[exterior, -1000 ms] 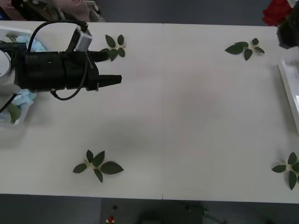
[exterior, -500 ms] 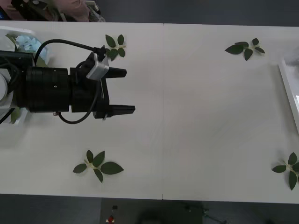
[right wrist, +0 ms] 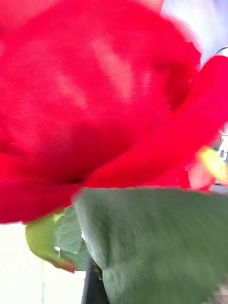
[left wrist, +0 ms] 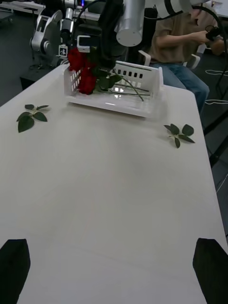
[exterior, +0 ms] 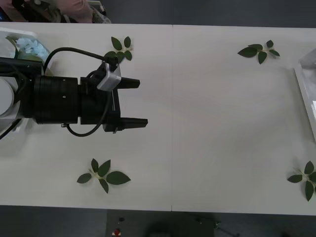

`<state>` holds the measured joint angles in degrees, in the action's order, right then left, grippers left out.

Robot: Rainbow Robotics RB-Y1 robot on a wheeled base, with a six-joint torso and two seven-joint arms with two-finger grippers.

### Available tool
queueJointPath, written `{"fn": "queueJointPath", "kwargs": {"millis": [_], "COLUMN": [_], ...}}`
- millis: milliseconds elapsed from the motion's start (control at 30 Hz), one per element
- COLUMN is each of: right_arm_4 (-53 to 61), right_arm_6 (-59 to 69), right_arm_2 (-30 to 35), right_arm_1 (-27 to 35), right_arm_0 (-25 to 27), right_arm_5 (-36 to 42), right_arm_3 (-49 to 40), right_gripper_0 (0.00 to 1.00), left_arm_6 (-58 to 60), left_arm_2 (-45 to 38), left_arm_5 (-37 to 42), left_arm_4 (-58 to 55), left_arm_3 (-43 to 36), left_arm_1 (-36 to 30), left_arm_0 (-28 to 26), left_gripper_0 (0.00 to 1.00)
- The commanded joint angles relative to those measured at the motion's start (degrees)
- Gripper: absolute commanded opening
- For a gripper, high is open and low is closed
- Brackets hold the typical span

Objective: Put the red flowers into the right box and the blue flowers into the left box

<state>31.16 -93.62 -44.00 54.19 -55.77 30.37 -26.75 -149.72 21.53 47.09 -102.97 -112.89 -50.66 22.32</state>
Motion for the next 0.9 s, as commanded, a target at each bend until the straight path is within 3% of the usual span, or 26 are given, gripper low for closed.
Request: {"fn": "queueJointPath", "kwargs": {"millis": [33,100,200,467,600,700,900], "right_arm_4": [0.13,0.13,0.13,4.35,13.57,21.57,41.96], "right_arm_6": [-0.08,-0.25,-0.43,-2.18,-10.36,-20.03,-29.43], "right_arm_2": [0.14,0.14,0.06,0.23,1.99,4.8,11.92], "right_arm_1": [0.48,0.48,0.48,0.57,1.18,3.03,11.91], "right_arm_0": [-1.89,-1.89,-1.98,-1.89,-1.45,0.83,11.38], "right_arm_5": [-0.48,-0.57,-0.84,-4.79,-5.14,-4.88,4.26], "right_arm_3": [0.12,0.12,0.12,2.93,2.14,-2.26,-26.25], "right_gripper_0": [0.62,0.72,0.78,0.83,0.86,0.87,0.87], "left_arm_6": [2.24,2.24,2.24,2.24,2.24,2.24,2.24], "left_arm_2": [-0.43,-0.43,-0.43,-0.43,-0.43,-0.43,-0.43], "left_arm_5": [-0.51,-0.51,-0.51,-0.51,-0.51,-0.51,-0.51], "left_arm_4": [-0.04,-0.04,-0.04,-0.04,-0.04,-0.04,-0.04], "left_arm_3": [-1.01,-1.01,-1.01,-1.01,-1.01,-1.01,-1.01], "left_arm_1": [-0.23,-0.23,-0.23,-0.23,-0.23,-0.23,-0.23], "left_arm_0": [0.8,0.8,0.8,0.8,0.8,0.8,0.8], "left_gripper_0": [1.0,1.0,1.0,1.0,1.0,1.0,1.0]}}
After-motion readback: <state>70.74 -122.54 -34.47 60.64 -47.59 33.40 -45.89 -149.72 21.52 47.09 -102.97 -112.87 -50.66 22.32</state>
